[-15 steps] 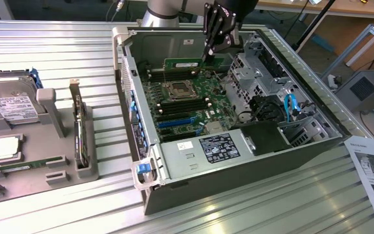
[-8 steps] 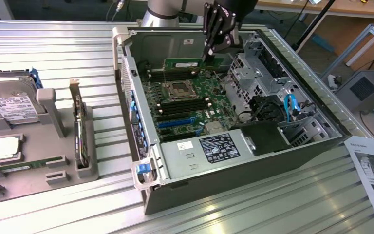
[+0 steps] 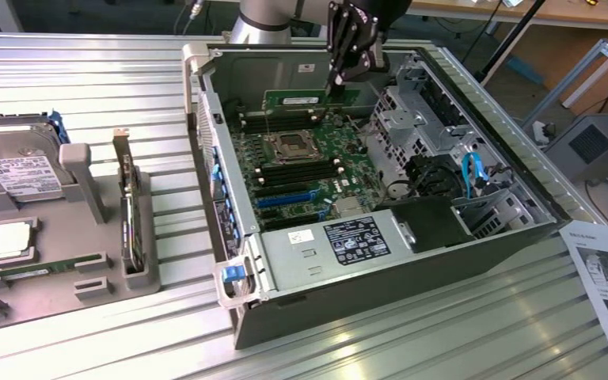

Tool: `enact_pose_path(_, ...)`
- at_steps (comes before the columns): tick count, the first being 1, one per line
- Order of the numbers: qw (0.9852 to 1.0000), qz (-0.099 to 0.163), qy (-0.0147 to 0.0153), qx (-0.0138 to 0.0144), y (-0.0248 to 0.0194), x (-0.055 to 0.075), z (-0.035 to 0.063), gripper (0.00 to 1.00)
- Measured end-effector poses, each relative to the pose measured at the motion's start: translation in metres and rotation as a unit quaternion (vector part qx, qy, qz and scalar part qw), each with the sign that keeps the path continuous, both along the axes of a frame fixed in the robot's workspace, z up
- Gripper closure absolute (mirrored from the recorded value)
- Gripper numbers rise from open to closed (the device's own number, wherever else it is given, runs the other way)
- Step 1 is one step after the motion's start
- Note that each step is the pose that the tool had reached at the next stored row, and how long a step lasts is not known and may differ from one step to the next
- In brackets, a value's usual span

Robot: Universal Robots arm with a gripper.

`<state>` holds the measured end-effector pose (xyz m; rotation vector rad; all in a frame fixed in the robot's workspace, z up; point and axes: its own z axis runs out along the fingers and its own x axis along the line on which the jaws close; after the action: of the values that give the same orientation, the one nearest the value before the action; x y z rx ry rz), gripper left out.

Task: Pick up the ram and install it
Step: 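Insert the ram into the slot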

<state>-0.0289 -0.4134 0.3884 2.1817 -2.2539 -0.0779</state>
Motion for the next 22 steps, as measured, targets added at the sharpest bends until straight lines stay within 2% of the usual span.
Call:
enact_pose_path(2, 1.0000, 0.000, 0.0000, 0.0000, 0.0034, 0.000, -0.0008, 0.87)
enact_pose_path(7, 1.0000, 0.000, 0.0000, 0.0000, 0.0035, 0.000, -0.0085, 0.87)
enact_pose_path(14, 1.0000, 0.000, 0.0000, 0.0001, 0.0035, 0.000, -0.0285, 0.87)
enact_pose_path(22, 1.0000, 0.000, 0.0000, 0.0000, 0.0035, 0.000, -0.0421, 0.87)
